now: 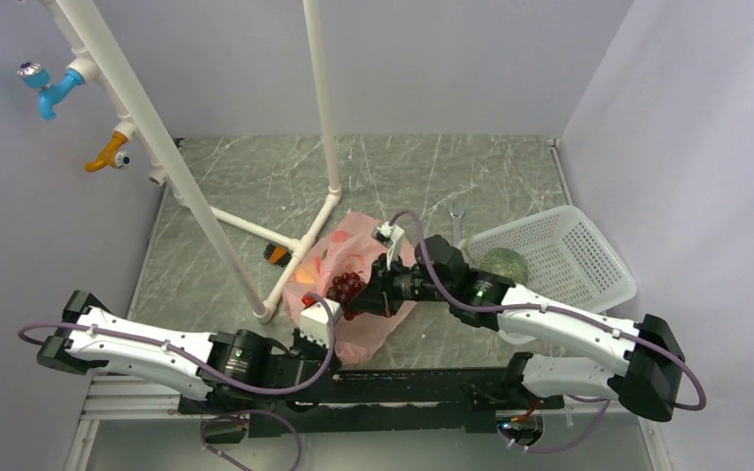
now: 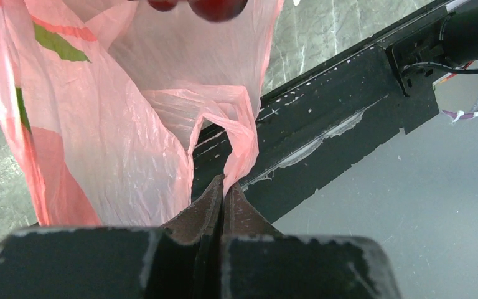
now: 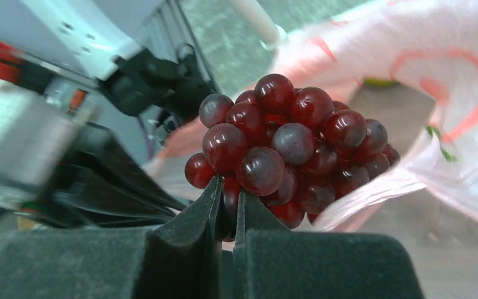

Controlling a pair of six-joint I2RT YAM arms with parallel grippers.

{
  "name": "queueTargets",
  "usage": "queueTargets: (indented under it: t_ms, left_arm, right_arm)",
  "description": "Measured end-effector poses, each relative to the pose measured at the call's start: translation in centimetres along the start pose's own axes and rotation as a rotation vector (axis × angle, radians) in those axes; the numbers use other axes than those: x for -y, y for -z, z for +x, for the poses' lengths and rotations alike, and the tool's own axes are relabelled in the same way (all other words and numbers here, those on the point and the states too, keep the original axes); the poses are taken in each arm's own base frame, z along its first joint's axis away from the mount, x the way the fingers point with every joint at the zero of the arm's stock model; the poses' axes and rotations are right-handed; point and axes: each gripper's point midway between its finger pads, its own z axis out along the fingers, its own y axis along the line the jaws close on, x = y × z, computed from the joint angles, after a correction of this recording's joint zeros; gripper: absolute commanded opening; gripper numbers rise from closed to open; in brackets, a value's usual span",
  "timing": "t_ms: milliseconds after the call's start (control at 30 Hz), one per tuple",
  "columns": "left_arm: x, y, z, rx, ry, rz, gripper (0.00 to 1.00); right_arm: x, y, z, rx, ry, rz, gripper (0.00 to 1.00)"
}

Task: Take the fake fruits out of the plastic bag
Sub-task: Take out the fake fruit from the plastic bag, then place the fake fruit in the bin.

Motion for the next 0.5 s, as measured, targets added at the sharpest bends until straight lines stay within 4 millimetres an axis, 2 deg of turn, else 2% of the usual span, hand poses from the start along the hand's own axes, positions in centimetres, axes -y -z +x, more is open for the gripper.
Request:
queueTargets:
  t_ms: [100, 200, 400, 500]
  left_arm:
    - [0.1, -0.2, 0.2, -0.002, -0.003, -0.004, 0.0]
    - [0.4, -0.5, 0.4, -0.005, -0.005, -0.005, 0.0]
    - [0.9, -1.3, 1.0, -0.019, -0.018, -0.015, 0.0]
    - [0.9, -1.5, 1.3, -0.028, -0.026, -0.019, 0.0]
  right_arm:
    - [-2.6, 0.7, -2.7, 0.045, 0.001, -0.072, 0.0]
    - [-5.0, 2.7, -5.9, 0.125, -0.003, -0.135, 0.0]
    - [-8.8, 8.5, -12.5, 0.323, 0.038, -0.176, 0.0]
    - [-9.1, 11.7, -15.6, 0.441, 0.063, -0.074, 0.0]
